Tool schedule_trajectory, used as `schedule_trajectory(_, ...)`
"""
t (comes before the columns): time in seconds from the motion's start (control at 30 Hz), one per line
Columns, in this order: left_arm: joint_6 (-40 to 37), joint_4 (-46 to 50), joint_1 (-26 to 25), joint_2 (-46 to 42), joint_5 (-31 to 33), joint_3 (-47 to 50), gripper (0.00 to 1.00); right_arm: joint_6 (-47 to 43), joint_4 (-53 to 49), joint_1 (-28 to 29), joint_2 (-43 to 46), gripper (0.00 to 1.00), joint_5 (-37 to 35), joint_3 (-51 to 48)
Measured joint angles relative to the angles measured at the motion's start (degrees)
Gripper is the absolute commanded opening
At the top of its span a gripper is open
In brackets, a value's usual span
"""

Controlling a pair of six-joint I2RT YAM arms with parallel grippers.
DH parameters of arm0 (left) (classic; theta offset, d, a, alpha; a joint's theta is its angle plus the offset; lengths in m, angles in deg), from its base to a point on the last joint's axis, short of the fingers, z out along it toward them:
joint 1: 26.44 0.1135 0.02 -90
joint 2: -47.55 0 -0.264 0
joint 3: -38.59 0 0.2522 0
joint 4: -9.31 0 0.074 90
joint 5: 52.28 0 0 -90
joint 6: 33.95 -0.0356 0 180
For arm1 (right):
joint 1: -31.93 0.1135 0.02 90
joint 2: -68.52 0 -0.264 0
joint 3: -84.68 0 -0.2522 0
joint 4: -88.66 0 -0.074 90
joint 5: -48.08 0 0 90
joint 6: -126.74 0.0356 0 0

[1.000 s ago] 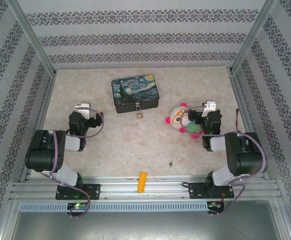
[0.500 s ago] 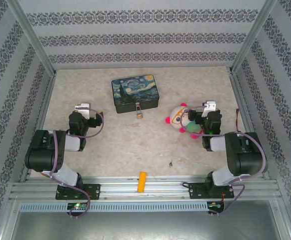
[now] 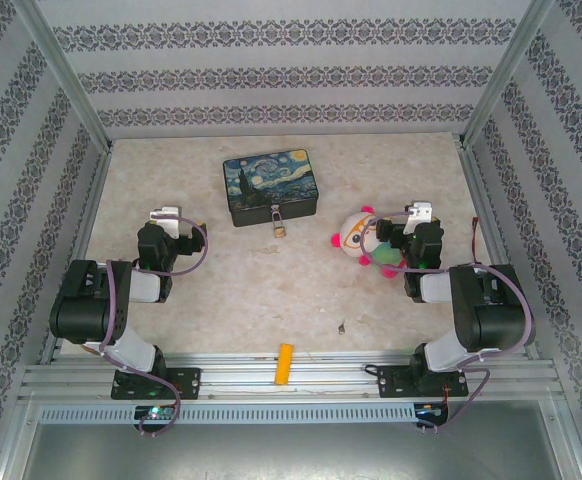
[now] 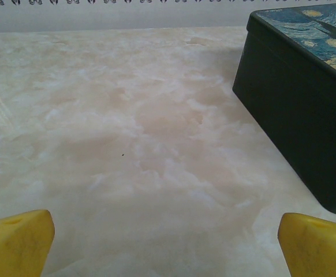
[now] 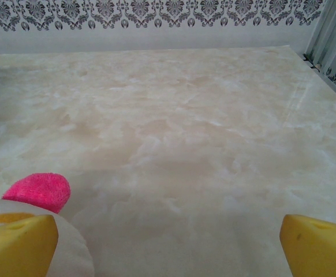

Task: Unlock the padlock with the key

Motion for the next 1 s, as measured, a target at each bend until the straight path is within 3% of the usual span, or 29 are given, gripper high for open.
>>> schedule_trajectory(0.33,0.44,-0.07,0.0,-0.74,1.11,0.74,0.99,0.2,-0.15,0.0,0.13,0.98,-1.88,0.0)
schedule_trajectory(0.57,0.94,0.0,0.0,-8.44,3.52,2.78,0.99,0.44,-4.59,0.0,6.32,0.98,-4.63,0.0)
schedule_trajectory(1.0,5.88,10.67,0.0,-28.26,9.73,5.44,0.99,5.68,-28.48,1.57,25.51,0.98,-10.91,3.58)
